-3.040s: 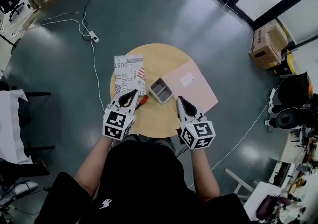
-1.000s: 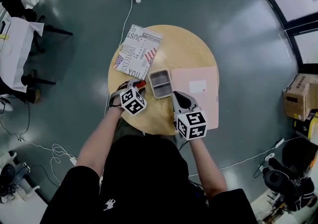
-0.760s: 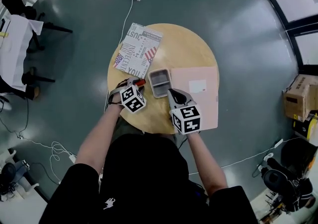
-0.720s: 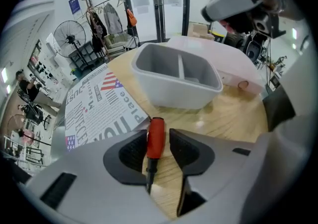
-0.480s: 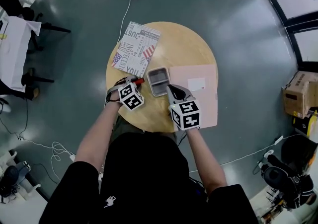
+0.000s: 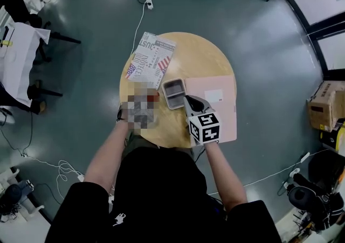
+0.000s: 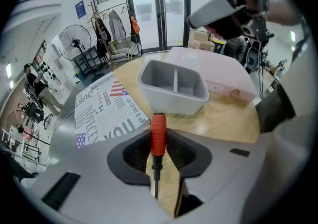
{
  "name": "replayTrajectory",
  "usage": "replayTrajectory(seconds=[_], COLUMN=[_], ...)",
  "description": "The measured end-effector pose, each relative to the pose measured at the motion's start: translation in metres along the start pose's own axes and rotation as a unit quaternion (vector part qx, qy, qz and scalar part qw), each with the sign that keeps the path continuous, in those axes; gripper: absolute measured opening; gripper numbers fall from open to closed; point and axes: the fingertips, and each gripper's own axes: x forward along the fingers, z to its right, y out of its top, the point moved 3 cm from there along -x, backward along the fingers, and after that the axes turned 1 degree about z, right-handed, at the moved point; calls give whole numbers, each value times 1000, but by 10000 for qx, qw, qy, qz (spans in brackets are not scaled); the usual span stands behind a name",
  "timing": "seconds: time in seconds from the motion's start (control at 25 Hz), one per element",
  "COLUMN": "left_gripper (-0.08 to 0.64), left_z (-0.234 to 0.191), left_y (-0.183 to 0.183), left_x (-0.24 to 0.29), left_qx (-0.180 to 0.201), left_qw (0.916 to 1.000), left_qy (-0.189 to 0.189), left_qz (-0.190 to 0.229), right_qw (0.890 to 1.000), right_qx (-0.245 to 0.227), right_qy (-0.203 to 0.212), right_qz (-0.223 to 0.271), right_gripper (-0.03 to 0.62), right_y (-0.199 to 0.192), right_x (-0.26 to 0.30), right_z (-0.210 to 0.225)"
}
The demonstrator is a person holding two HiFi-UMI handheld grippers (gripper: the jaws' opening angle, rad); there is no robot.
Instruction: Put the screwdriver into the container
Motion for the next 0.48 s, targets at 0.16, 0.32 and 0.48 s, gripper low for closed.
replayTrajectory(seconds=[0.16,0.32,0.48], left_gripper=[100,99,98], left_z=[6,9,13], left_y=[6,13,33], left_x=[-22,-42,-66], left_qx=[-193,-298,-473], left_qw=[9994,9979,9934], left_qy=[127,256,409], left_qz=[276,524,958], right_qw=[9998,9992,9979], right_qx=[16,-33,-30], right_qy=[10,-1,-5], right_qz=[175,397,646], right_gripper=[2,2,2], right_y=[4,12,17], right_x=[-7,-17,-35], right_z=[-3,-6,-3])
